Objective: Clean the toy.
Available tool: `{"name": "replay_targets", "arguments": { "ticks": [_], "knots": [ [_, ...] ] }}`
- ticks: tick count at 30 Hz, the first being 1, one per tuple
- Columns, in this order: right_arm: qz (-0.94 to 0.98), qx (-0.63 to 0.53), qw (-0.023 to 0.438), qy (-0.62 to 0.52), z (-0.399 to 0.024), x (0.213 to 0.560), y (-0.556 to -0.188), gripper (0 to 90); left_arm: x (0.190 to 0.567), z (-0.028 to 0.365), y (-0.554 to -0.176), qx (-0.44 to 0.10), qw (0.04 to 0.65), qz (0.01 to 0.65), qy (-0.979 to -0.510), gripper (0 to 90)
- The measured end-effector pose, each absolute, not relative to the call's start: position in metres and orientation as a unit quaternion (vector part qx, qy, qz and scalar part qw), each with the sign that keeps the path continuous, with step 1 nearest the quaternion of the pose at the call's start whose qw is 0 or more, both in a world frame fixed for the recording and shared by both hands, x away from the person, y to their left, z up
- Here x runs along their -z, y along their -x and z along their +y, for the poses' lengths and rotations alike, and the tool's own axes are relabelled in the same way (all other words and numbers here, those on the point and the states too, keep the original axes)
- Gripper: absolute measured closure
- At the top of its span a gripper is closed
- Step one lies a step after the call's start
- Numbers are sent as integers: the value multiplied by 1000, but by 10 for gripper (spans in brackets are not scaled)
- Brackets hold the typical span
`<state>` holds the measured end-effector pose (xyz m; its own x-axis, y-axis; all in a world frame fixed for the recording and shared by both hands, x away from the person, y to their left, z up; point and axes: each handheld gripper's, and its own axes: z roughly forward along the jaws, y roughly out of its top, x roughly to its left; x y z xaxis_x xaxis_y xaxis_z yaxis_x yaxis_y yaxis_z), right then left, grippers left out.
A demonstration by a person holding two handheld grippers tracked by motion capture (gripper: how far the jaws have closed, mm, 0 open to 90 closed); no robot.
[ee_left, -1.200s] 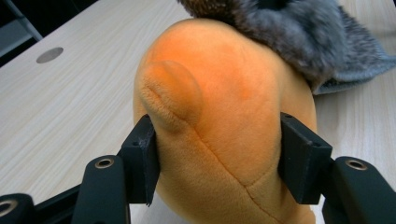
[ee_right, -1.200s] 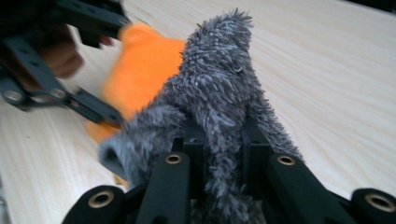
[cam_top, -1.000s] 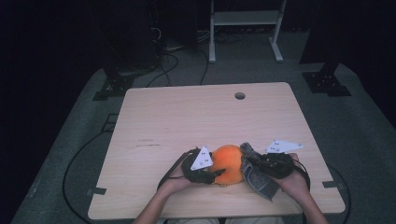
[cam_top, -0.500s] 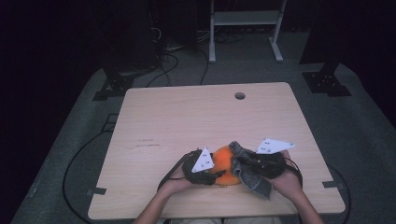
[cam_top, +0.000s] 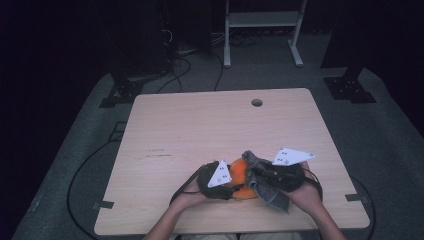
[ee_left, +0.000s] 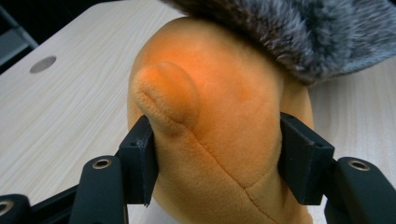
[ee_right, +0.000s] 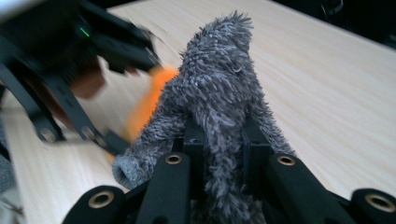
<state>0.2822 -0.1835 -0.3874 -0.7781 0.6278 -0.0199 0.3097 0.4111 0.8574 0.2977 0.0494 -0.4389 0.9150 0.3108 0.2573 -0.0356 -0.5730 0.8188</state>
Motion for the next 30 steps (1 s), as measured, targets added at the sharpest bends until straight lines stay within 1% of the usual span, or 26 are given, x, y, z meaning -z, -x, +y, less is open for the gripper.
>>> {"name": "replay_targets", "arguments": {
  "ticks": [1,3,6,10,11,12,14,16,18,23,25,28,29,30],
  "knots": [
    [827,-454,182,-277,-176,386,-280,757,439,48,-296,-193,450,76,-868,372],
    [830,-448,187,-276,-174,388,-281,758,439,49,-296,-192,450,76,-869,372],
    [829,-447,186,-282,-177,391,-284,759,439,50,-298,-189,450,80,-869,372],
    [824,-444,179,-304,-189,400,-290,760,439,53,-301,-183,443,86,-874,375],
    [820,-443,168,-321,-199,408,-294,760,439,54,-302,-180,443,91,-873,375],
    [820,-443,168,-321,-199,408,-294,760,440,55,-303,-178,444,94,-873,375],
    [815,-437,157,-347,-213,418,-299,761,440,58,-306,-173,444,100,-873,375],
    [815,-432,156,-354,-218,421,-299,761,441,59,-307,-172,444,105,-873,375],
    [816,-418,165,-364,-224,422,-298,763,441,61,-309,-171,441,112,-874,374],
    [820,-442,159,-326,-215,409,-284,762,444,70,-315,-160,445,135,-871,373],
    [834,-421,163,-318,-207,417,-285,760,445,71,-317,-156,446,137,-871,372],
    [834,-415,159,-326,-210,423,-289,761,445,70,-317,-157,447,139,-870,371],
    [834,-394,171,-345,-217,427,-294,761,445,69,-317,-158,446,139,-870,369],
    [834,-394,171,-345,-217,427,-294,761,445,69,-317,-158,447,139,-870,369]
  ]
}}
